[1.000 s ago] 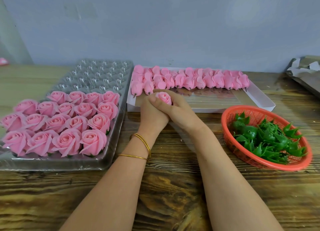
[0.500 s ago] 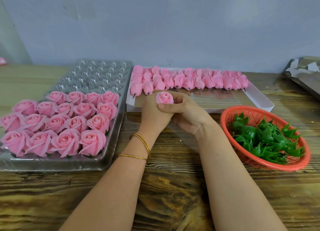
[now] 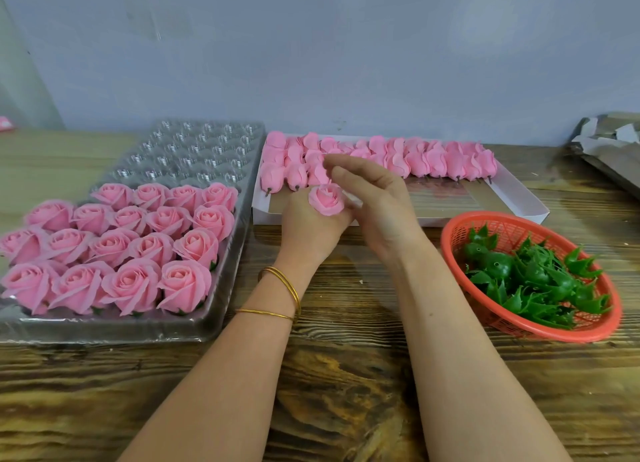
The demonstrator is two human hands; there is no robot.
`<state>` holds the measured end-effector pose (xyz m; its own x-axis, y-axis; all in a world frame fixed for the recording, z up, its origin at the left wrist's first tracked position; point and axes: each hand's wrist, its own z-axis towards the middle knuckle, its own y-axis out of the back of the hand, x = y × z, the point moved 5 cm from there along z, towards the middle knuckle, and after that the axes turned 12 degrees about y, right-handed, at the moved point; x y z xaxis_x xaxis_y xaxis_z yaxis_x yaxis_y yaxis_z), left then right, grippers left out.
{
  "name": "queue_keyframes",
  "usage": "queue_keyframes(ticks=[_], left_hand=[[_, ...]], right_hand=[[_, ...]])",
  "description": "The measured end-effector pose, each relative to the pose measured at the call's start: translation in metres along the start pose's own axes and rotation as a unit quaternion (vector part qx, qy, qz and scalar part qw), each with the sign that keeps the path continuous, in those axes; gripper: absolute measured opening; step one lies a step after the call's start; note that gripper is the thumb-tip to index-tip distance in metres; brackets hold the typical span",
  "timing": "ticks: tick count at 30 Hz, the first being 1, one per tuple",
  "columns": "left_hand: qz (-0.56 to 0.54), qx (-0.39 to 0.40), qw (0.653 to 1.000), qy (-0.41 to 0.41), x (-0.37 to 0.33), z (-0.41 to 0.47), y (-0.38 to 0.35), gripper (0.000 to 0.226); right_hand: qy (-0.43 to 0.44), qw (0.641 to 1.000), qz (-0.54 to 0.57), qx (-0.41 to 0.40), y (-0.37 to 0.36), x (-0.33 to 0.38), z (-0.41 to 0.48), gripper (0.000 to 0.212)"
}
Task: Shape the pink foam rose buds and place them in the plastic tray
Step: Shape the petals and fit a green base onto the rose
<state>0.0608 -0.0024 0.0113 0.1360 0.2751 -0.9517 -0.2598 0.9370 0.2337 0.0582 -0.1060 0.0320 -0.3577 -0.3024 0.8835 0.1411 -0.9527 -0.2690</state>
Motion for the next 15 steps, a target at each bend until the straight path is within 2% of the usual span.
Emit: queue_keyframes(ticks=[3, 6, 8, 11, 15], left_hand=[[-0.003, -0.006, 1.000, 0.014, 0.001, -0.001, 0.000, 0.022], [0.017, -0.027, 0.999, 0.001, -0.002, 0.001, 0.002, 0.031], [0.052, -0.028, 0.998, 0.010, 0.000, 0.003, 0.001, 0.029], [-0.026, -0.010, 0.999, 0.034, 0.006, 0.004, -0.001, 0.021], [-0.001, -0.008, 1.000, 0.013, 0.006, 0.007, 0.000, 0.024]], right_hand=[[0.051, 0.994, -0.093, -0.002, -0.014, -0.001, -0.002, 0.009], [0.067, 0.986, -0.156, -0.003, -0.021, -0.003, -0.004, 0.009], [0.064, 0.981, -0.181, 0.003, -0.023, -0.005, -0.005, 0.011], [0.067, 0.976, -0.204, 0.015, -0.024, -0.006, -0.006, 0.015], [0.051, 0.976, -0.210, 0.032, -0.026, -0.010, -0.008, 0.025]])
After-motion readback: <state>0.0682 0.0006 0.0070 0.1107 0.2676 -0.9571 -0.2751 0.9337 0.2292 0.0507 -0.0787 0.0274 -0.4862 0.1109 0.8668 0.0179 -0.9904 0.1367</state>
